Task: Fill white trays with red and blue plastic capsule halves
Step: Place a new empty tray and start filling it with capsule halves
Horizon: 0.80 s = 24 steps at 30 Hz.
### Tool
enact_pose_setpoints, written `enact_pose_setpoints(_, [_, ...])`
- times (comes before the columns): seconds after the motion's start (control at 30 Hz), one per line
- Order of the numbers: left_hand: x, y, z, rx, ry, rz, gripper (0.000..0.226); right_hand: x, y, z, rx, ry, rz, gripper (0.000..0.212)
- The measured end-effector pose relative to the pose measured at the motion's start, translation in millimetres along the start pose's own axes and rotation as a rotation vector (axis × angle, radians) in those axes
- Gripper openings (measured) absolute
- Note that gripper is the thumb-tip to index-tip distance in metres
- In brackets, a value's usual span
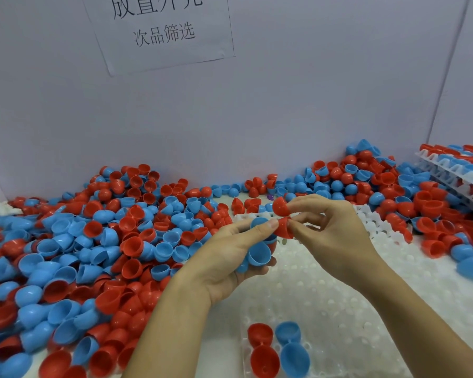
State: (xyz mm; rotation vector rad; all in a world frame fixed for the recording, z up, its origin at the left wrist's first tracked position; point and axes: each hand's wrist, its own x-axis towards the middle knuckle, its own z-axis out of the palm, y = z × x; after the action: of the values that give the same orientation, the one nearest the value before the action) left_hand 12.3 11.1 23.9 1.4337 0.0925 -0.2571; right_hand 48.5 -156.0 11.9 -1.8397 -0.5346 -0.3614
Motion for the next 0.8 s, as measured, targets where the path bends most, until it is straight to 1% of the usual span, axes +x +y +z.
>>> enact_pose_setpoints(0.1, [-1.1, 0.6, -3.0, 0.020, -0.032, -0.019, 0.043, 0.5, 0.7, -2.1, -0.010, -0.036, -0.004, 0.026])
enact_pose_setpoints(0.2, [-5.4, -1.3, -5.5, 0.093, -0.109, -0.066, 0.039, 0.5, 0.7, -11.0, 0.019, -0.214, 0.023, 0.024])
enact_pose_setpoints(0.23, [-6.0, -1.9, -6.0, 0.112, -0.111, -0.077, 0.038, -0.1, 1.3, -14.0, 0.030, -0.256, 0.042, 0.023])
enact_pose_setpoints(0.27, [-6.3, -0.5, -6.9, 0.109, -0.085, -0.074, 0.038, -0.7, 2.1, -17.0, 0.041, -0.254, 0.061, 0.022])
enact_pose_setpoints(0.3, [-5.4, 2.0, -9.7, 0.049, -0.018, -0.042, 0.037, -0.7, 3.1, -19.6, 0.061, -0.220, 0.075, 0.021])
enact_pose_setpoints(0.33, [-3.7, 5.7, -15.7, -0.094, 0.086, 0.026, 0.034, -0.3, 4.2, -21.7, 0.090, -0.174, 0.084, 0.022])
enact_pose_setpoints(0.43, [-7.6, 21.2, -46.0, -0.750, 0.386, 0.348, 0.023, 0.1, 5.7, -24.0, 0.133, -0.071, 0.106, 0.023])
enact_pose_setpoints(0.47, [-9.2, 22.3, -53.6, -0.861, 0.450, 0.418, 0.024, 0.3, 5.6, -23.0, 0.128, -0.063, 0.113, 0.022])
enact_pose_setpoints(0.5, [-9.3, 21.1, -56.2, -0.901, 0.473, 0.434, 0.028, 0.6, 6.2, -21.4, 0.119, -0.067, 0.121, 0.021])
enact_pose_setpoints(0.53, [-8.5, 18.5, -52.9, -0.896, 0.473, 0.396, 0.033, 0.5, 6.9, -19.6, 0.106, -0.080, 0.135, 0.020])
enact_pose_setpoints(0.57, [-5.4, 14.3, -45.8, -0.869, 0.459, 0.320, 0.035, 0.4, 7.4, -17.4, 0.092, -0.094, 0.152, 0.019])
enact_pose_setpoints(0.67, [3.0, 6.9, -18.9, -0.703, 0.347, 0.078, 0.028, -0.1, 7.5, -12.9, 0.050, -0.122, 0.199, 0.016])
enact_pose_setpoints(0.73, [6.9, 5.0, -10.1, -0.565, 0.278, 0.035, 0.032, -1.2, 5.4, -10.6, 0.031, -0.143, 0.198, 0.015])
enact_pose_setpoints(0.8, [9.3, 2.8, -6.7, -0.430, 0.222, 0.055, 0.036, -2.7, 1.1, -6.9, 0.038, -0.160, 0.165, 0.014])
